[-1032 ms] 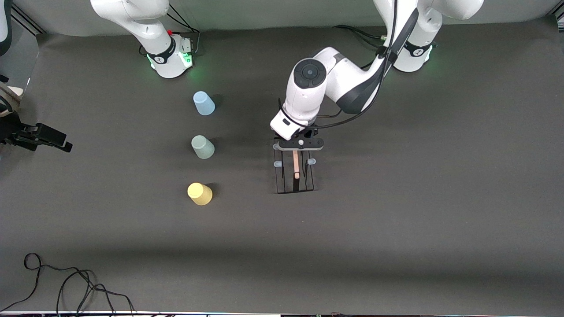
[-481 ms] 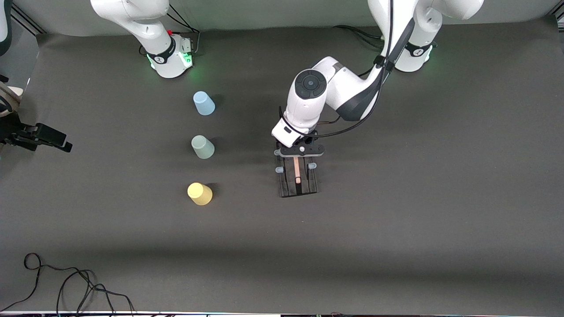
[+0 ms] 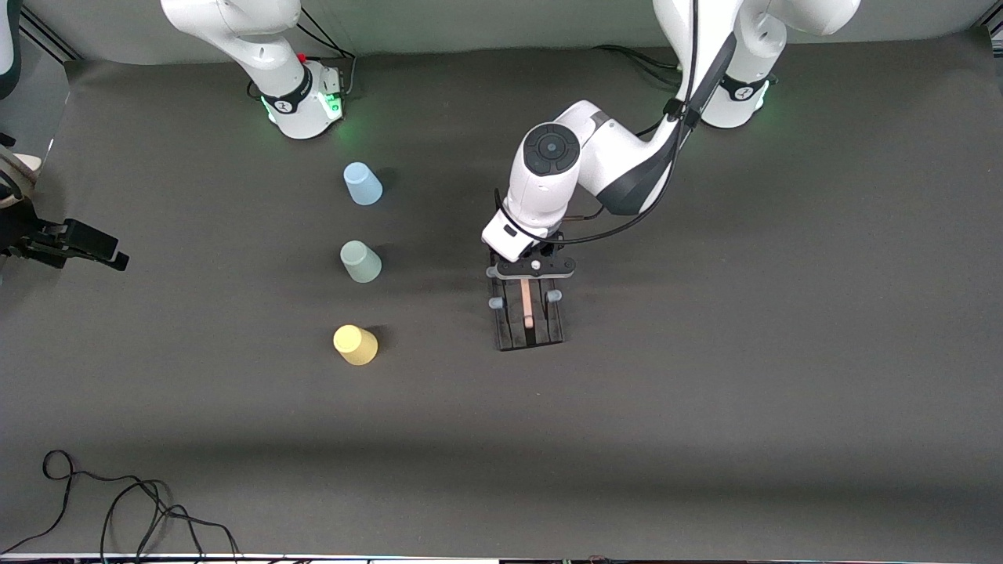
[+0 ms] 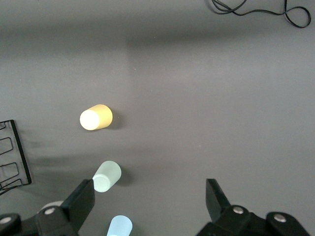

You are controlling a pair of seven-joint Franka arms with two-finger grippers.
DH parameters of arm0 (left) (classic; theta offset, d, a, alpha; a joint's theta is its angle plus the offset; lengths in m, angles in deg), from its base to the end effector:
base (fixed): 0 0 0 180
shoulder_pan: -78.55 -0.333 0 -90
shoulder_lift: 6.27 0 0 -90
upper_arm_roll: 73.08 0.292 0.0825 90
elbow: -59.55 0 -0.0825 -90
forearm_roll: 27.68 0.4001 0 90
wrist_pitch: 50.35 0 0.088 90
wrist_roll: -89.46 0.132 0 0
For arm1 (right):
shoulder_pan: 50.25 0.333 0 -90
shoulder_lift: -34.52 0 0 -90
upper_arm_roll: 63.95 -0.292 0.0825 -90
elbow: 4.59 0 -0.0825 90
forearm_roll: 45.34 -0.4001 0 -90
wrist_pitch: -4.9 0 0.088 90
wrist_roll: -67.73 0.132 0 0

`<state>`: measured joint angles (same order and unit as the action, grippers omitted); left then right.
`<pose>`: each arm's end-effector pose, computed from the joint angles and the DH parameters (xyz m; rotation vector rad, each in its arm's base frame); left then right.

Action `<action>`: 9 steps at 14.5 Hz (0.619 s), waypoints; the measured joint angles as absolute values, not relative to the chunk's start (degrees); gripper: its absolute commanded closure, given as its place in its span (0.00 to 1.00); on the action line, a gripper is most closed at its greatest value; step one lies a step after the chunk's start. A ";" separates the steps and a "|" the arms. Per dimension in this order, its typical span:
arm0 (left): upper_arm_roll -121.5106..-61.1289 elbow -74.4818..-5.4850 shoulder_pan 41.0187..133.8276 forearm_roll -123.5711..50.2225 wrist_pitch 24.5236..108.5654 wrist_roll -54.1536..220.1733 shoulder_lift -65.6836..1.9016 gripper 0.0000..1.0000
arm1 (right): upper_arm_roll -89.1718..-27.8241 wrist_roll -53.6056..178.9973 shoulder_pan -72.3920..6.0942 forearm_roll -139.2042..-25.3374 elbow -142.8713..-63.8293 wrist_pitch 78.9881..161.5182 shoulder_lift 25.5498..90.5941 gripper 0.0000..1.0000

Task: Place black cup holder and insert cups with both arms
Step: 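Lower the rack onto the table center and open the left gripper, then withdraw the left gripper while the right gripper reaches toward the cups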

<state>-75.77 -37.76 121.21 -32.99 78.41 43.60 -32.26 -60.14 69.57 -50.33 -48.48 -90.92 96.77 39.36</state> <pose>0.4778 -0.4868 0.2861 3.0050 0.1041 -0.0021 0.5973 -0.0321 0.5607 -3.0886 0.1564 -0.0205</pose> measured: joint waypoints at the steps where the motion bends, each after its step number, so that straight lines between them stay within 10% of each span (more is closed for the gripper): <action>1: -75.77 -37.53 121.21 -32.99 78.41 43.60 -32.26 0.15 | -60.14 69.57 -50.33 -48.48 -90.92 96.70 39.37 0.00; 9: -74.75 -31.15 116.51 -32.99 68.61 46.23 -29.02 0.00 | -60.14 69.57 -50.32 -48.48 -90.95 96.01 39.38 0.00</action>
<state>-74.75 -31.15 116.51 -32.99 68.61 46.23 -29.02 -60.14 69.57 -50.32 -48.48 -90.95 96.01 39.38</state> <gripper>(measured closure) 0.009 0.000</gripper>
